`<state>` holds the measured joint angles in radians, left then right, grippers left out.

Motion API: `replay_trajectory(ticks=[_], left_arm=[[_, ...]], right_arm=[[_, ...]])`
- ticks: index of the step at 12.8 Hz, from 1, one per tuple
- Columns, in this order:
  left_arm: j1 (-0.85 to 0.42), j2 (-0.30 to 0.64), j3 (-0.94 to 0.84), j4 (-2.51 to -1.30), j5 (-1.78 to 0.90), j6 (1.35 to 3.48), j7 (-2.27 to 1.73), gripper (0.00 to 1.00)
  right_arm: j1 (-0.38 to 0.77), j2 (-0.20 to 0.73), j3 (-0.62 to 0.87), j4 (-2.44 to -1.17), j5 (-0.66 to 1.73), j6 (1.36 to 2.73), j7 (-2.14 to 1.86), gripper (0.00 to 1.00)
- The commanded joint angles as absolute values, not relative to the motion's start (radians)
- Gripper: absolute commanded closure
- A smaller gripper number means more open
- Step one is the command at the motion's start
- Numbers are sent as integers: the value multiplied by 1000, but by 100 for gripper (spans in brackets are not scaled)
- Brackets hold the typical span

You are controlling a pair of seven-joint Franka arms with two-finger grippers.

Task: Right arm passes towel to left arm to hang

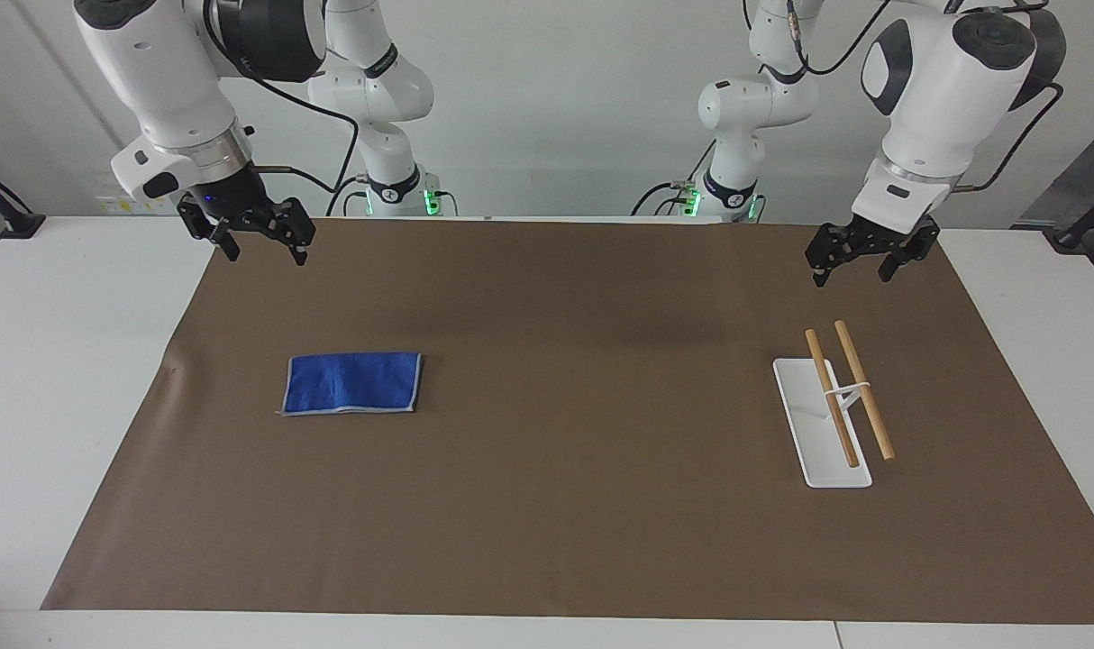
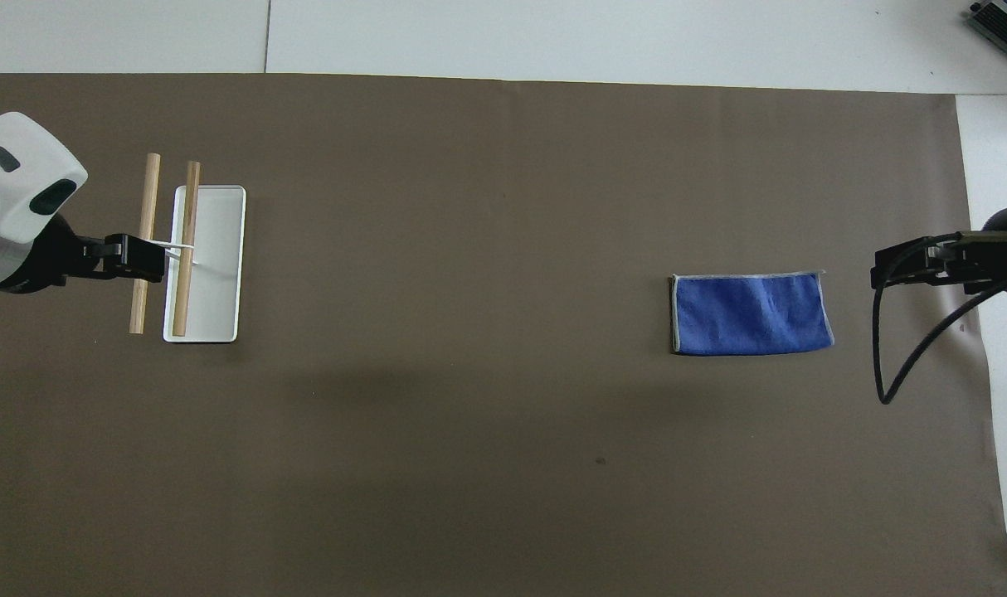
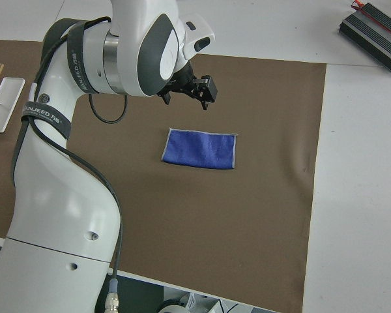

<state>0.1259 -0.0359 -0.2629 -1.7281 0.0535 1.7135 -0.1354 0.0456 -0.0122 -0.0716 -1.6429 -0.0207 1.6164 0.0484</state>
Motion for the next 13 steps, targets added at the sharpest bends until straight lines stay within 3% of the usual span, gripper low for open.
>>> replay_trajectory(ticks=[1, 13], left_arm=[[132, -57, -262, -1750, 41, 1724, -141, 0], [132, -57, -262, -1750, 41, 1724, -141, 0]], right_arm=[[35, -17, -72, -1637, -18, 1606, 21, 0], [35, -31, -71, -1677, -15, 1637, 31, 0]])
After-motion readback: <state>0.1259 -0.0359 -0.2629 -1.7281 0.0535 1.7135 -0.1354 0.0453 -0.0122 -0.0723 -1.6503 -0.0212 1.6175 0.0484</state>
